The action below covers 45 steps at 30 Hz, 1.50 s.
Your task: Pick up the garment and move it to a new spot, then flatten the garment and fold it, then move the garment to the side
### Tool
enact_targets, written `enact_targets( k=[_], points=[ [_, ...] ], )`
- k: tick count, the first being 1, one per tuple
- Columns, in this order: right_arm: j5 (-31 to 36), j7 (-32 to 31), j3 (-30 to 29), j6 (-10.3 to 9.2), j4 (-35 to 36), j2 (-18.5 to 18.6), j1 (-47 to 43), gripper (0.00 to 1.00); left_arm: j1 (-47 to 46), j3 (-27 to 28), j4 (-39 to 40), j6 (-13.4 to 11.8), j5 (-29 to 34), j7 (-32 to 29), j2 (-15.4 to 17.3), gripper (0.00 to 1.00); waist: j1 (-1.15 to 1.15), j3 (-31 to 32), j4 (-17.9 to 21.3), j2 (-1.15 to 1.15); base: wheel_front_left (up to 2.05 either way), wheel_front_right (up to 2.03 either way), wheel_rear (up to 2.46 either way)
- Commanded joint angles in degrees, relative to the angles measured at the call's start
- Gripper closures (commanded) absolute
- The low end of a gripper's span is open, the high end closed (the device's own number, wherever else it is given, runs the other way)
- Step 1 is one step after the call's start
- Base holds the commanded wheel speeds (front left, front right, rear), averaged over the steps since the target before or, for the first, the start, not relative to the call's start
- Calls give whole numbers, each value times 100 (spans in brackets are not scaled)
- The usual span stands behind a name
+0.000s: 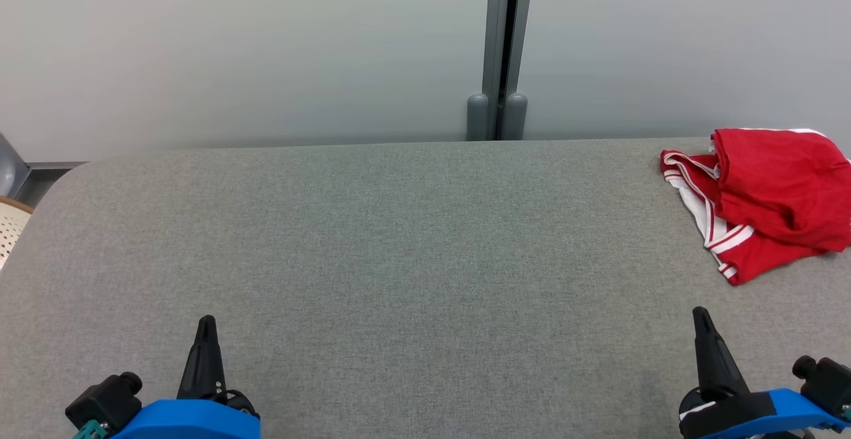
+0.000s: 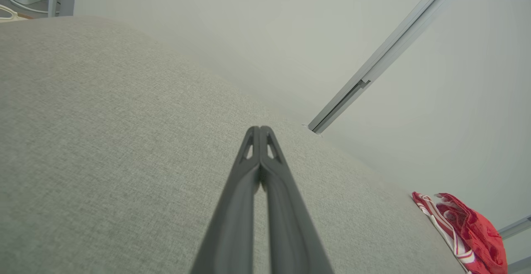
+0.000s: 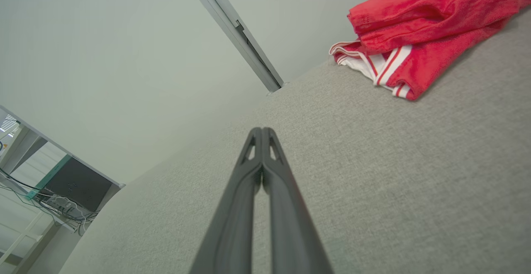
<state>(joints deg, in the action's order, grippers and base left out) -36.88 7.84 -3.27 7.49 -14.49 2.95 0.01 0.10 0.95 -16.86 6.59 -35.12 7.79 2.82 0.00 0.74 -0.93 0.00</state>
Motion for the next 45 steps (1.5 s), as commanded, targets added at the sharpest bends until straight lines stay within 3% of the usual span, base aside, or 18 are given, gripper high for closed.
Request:
enact_targets(
  k=[1,45],
  points=[
    [-205,-39,-31,0,84,8,199,100,-188,33,96,31,-202,-36,8,100,0,-1,1,0,0,0,0],
    [-3210,-837,-205,0,75,0,465,100,-467,338,212,69,-3304,-827,9,100,0,-42,43,0,0,0,0]
  ],
)
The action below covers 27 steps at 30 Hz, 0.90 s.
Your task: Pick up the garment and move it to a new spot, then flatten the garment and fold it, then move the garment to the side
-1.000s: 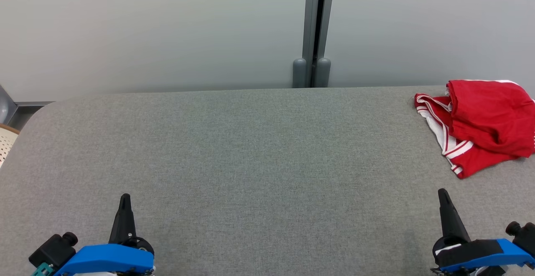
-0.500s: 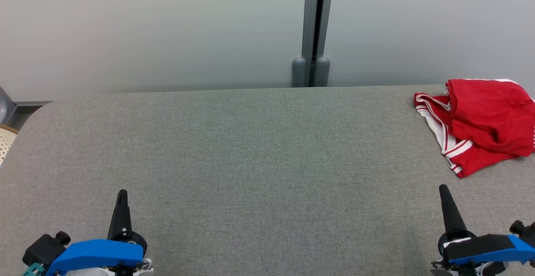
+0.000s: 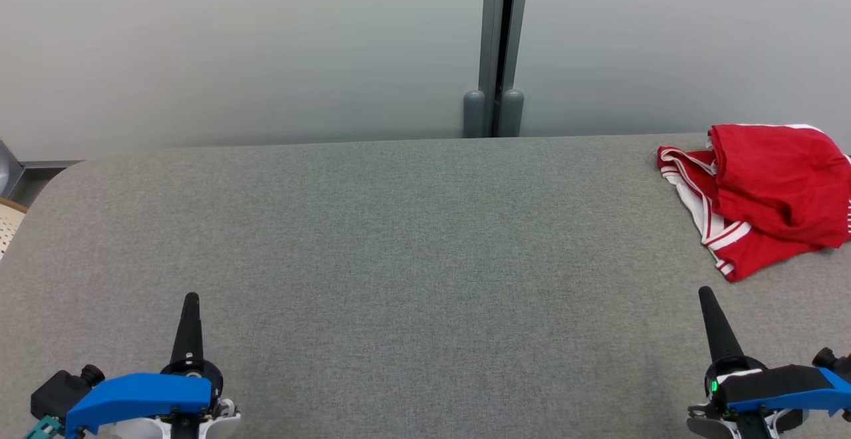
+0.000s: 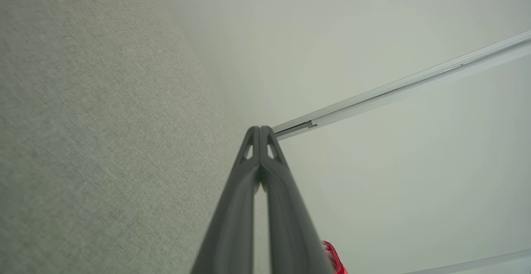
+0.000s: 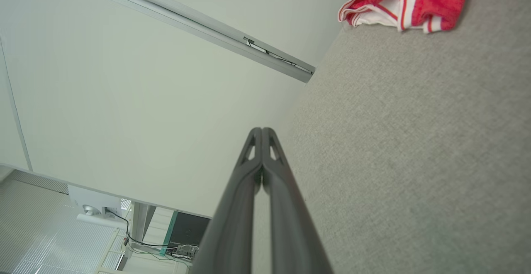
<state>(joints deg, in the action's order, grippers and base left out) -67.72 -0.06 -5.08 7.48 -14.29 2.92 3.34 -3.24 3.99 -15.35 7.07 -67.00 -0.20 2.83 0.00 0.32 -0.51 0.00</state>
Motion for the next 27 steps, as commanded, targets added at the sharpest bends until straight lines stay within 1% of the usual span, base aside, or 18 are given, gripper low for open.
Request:
enact_targets(
  k=[1,27],
  points=[
    [-180,-54,-27,1,54,3,136,100,-134,39,63,22,-170,-41,8,100,0,-2,2,0,0,0,0],
    [-1404,-386,-95,2,44,-1,244,100,-242,168,107,46,-1438,-376,8,100,0,-25,25,0,0,0,0]
  ],
)
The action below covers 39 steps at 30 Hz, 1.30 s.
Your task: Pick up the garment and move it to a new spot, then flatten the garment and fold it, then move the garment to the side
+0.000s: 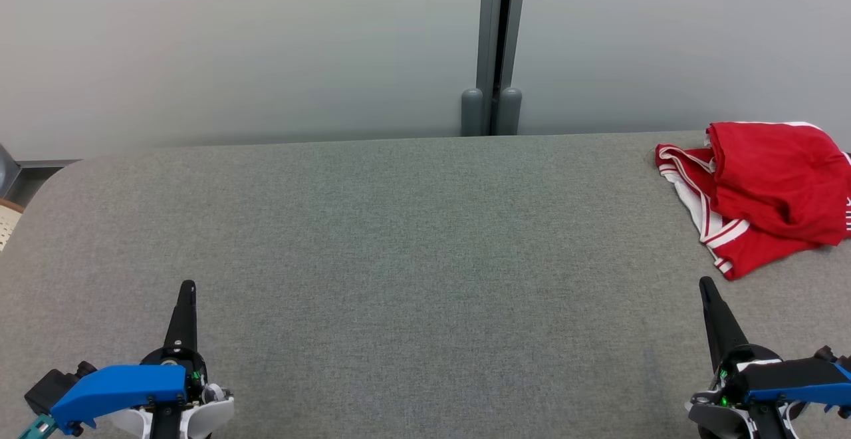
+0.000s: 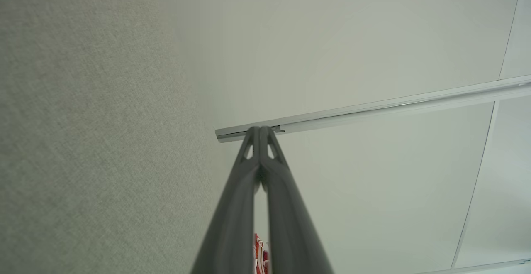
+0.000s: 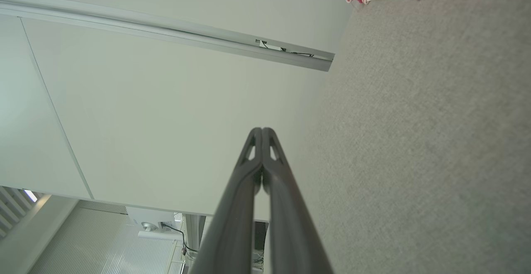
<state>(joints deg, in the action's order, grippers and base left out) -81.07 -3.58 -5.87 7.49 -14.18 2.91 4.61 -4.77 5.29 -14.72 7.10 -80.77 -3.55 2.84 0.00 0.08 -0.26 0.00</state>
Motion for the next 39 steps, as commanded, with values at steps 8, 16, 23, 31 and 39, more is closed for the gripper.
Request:
enact_targets(
  k=[8,16,23,31,39],
  points=[
    [-411,-124,-37,1,29,-2,132,100,-124,72,56,50,-417,-125,7,100,0,-8,8,0,0,0,0],
    [-736,-198,-56,1,27,-3,156,100,-156,98,66,58,-750,-206,7,100,0,-15,15,0,0,0,0],
    [-1005,-276,-70,1,24,-4,182,100,-168,123,75,63,-1023,-285,6,100,0,-21,22,0,0,0,0],
    [-1139,-316,-78,1,22,-5,200,100,-175,138,76,63,-1169,-321,6,100,0,-26,26,0,0,0,0],
    [-1139,-315,-76,0,21,-5,192,100,-175,137,77,63,-1169,-320,6,100,0,-26,26,0,0,0,0]
  ],
)
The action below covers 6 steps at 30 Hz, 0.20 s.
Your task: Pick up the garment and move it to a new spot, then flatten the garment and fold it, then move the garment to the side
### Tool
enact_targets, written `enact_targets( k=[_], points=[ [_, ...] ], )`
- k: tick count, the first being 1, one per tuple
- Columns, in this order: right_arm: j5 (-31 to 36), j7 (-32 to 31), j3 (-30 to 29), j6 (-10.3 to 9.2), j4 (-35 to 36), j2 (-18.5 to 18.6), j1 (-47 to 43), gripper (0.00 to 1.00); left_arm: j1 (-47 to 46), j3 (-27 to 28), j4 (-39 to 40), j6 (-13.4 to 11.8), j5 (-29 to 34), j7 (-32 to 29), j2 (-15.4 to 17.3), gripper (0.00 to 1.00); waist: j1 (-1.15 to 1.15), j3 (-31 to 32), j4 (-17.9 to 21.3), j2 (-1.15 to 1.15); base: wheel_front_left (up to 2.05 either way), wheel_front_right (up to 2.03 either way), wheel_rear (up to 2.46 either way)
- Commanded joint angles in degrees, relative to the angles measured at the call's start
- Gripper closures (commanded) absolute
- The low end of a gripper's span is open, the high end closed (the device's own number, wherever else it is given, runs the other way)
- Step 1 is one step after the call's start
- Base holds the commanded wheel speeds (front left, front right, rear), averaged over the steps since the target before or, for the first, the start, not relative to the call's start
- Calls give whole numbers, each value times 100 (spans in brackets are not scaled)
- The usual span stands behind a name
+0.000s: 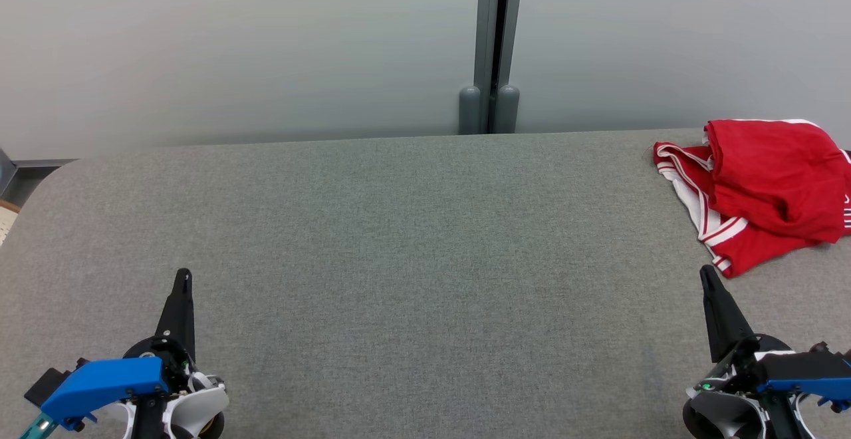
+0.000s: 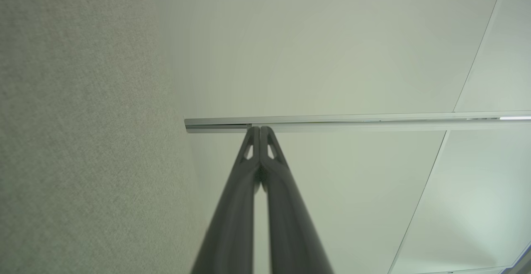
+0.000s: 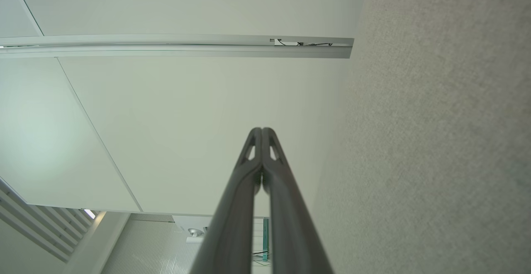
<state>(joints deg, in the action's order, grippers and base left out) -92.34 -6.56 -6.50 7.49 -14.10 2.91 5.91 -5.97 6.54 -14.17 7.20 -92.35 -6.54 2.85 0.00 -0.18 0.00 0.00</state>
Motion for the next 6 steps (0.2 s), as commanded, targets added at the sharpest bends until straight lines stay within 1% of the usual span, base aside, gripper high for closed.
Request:
enact_targets(
  k=[1,6],
  points=[
    [-13,-17,-14,1,14,-5,61,100,-56,11,22,54,-11,-21,5,100,0,0,0,0,0,0,0],
    [-13,-16,-13,0,14,-5,61,100,-55,11,22,54,-12,-21,5,100,0,0,0,0,0,0,0]
  ],
)
